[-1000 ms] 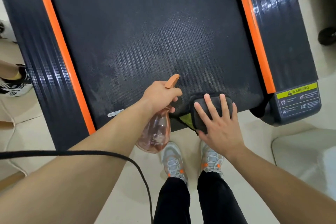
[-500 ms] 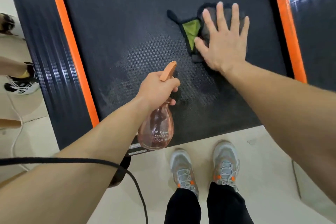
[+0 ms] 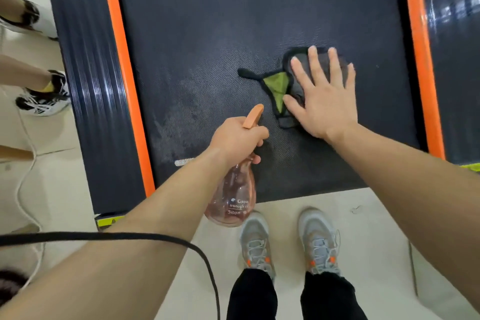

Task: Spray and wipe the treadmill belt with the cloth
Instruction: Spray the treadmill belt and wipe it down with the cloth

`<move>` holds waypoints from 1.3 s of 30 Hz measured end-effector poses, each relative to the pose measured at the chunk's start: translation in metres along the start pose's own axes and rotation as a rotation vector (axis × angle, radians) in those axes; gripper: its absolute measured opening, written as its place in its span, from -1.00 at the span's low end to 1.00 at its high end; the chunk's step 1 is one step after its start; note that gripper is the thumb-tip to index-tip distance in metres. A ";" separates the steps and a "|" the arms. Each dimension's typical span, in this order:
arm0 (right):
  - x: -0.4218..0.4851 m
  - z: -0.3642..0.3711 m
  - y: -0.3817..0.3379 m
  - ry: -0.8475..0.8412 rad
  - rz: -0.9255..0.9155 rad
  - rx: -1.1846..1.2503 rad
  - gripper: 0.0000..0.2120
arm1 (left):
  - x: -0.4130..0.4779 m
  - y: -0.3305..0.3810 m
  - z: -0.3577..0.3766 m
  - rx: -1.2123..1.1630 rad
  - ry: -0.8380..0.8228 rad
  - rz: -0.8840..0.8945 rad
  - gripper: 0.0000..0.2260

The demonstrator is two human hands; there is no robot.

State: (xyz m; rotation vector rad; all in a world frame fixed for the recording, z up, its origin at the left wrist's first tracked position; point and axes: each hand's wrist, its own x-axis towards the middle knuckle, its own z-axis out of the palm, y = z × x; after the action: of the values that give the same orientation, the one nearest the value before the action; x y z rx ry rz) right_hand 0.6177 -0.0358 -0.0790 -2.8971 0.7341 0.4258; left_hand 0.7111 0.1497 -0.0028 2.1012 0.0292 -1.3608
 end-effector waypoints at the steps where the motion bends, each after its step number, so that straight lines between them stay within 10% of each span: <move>1: -0.017 0.003 0.002 -0.004 -0.038 -0.018 -0.29 | -0.003 -0.001 0.003 -0.003 -0.003 -0.009 -0.78; 8: -0.156 0.032 0.018 -0.119 -0.044 -0.020 -0.31 | -0.029 -0.018 0.026 -0.138 0.007 -0.070 -0.96; 28: -0.174 0.031 0.010 -0.167 -0.126 -0.079 -0.32 | -0.046 -0.031 0.020 -0.278 0.197 -0.142 -0.85; 39: 0.084 -0.022 -0.090 -0.048 -0.254 0.018 -0.37 | -0.016 -0.053 -0.025 -0.369 0.145 -0.020 -0.84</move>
State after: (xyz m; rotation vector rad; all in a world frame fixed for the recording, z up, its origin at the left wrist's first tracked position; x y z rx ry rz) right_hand 0.7371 0.0009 -0.0787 -2.8988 0.3544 0.4527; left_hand 0.7062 0.2100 -0.0080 1.8833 0.3361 -1.1135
